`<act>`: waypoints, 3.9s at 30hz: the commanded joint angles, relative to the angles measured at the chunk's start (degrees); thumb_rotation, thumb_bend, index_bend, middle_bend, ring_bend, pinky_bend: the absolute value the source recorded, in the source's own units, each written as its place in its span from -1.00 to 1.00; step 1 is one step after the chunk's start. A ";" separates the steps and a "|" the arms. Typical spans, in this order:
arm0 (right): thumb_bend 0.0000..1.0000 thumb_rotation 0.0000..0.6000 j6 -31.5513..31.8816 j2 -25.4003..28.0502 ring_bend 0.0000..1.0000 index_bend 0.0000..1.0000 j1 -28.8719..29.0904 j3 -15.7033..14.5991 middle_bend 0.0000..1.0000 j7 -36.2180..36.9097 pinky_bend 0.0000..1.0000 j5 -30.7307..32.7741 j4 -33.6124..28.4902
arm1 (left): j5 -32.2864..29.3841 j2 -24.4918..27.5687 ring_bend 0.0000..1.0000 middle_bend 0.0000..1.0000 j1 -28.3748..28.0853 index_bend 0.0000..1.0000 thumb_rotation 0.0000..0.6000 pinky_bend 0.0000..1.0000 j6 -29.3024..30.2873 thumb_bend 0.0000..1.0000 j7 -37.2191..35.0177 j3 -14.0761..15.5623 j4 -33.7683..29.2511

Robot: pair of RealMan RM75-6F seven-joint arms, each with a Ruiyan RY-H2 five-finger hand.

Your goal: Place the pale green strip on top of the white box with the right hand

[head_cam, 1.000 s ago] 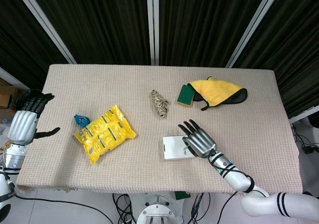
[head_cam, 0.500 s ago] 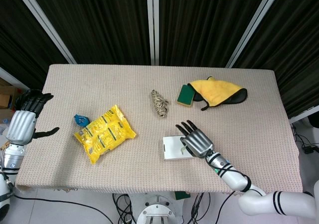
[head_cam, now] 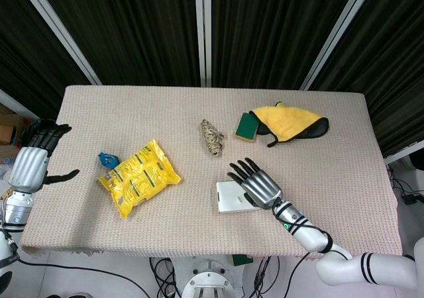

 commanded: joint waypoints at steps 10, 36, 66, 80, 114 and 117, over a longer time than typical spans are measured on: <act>-0.12 1.00 11.15 4.69 -1.00 -0.77 -3.58 -0.47 -0.95 10.01 -1.00 -12.65 -0.72 | 0.08 0.32 -0.81 -0.75 0.34 -0.71 1.00 -0.66 0.45 -1.00 0.86 0.09 -0.55; 1.00 1.00 -6.30 19.98 0.94 -0.98 -0.97 -2.84 1.00 4.99 0.64 1.16 -18.41 | -0.09 -0.36 -0.81 -0.75 -0.06 -0.71 1.00 -0.66 -1.03 -1.00 2.74 0.54 -1.21; 1.00 1.00 -17.39 25.74 0.93 -0.81 14.52 -5.42 1.00 0.18 0.64 27.55 -25.88 | -0.13 -0.22 -0.81 -0.75 -0.78 -0.71 1.00 -0.66 -1.86 -1.00 -0.20 0.21 -0.10; 1.00 1.00 -16.79 24.11 0.93 -0.79 18.71 -8.43 1.00 -0.55 0.64 30.86 -25.61 | -0.09 -0.24 -0.81 -0.75 -0.68 -0.71 1.00 -0.66 -1.56 -1.00 -1.04 0.24 0.35; 1.00 1.00 -13.32 22.64 0.92 -0.75 21.79 -11.72 1.00 0.90 0.62 30.50 -26.39 | -0.10 -0.04 -0.81 -0.75 -0.80 -0.71 1.00 -0.66 -1.48 -1.00 -0.81 0.16 0.22; 1.00 1.00 -14.02 22.42 0.92 -0.75 22.20 -12.05 1.00 0.82 0.61 30.87 -26.05 | -0.10 -0.02 -0.81 -0.75 -0.78 -0.71 1.00 -0.66 -1.48 -1.00 -0.70 0.21 0.13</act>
